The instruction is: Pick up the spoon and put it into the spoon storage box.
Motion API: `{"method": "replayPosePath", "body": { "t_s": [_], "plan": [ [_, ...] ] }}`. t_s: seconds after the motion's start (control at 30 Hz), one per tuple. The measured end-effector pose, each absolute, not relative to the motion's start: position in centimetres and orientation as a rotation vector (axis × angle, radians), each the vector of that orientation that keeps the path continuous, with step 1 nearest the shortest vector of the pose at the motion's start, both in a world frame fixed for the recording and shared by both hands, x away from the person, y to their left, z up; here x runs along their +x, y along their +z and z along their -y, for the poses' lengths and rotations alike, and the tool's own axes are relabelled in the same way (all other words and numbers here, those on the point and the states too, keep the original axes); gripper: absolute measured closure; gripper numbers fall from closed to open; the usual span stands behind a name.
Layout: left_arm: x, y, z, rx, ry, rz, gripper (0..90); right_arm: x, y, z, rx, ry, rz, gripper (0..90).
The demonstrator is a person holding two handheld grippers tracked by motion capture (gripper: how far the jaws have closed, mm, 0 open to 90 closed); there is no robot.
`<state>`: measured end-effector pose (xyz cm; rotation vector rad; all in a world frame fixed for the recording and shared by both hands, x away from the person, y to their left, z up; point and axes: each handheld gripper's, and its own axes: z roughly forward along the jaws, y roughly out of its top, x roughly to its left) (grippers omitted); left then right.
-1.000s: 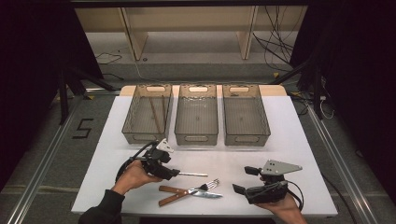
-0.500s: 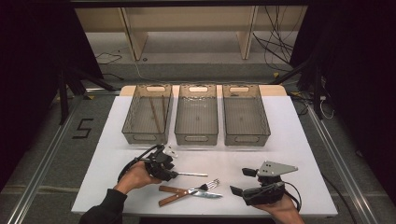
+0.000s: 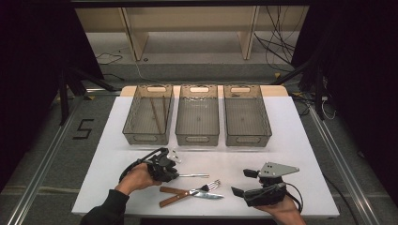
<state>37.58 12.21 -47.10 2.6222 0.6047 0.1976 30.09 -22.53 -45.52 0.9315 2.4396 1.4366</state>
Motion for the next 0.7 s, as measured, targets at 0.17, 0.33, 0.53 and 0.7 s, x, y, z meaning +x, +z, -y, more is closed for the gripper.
{"method": "replayPosePath", "body": {
  "t_s": [0.17,0.33,0.53,0.7],
  "plan": [
    [37.43,-47.07,-12.25,2.635,0.195,-0.558,80.2,30.1,-45.51,22.62,0.938,1.438,-2.435,21.5],
    [37.21,-47.0,-12.19,2.645,0.194,-0.538,81.5,30.12,-45.5,22.67,0.94,1.435,-2.431,21.6],
    [37.05,-46.88,-12.13,2.66,0.205,-0.508,82.8,30.11,-45.46,22.7,0.941,1.431,-2.431,21.7],
    [36.84,-46.68,-12.12,2.676,0.211,-0.487,84.5,30.1,-45.43,22.71,0.94,1.43,-2.429,21.7]
  ]
}}
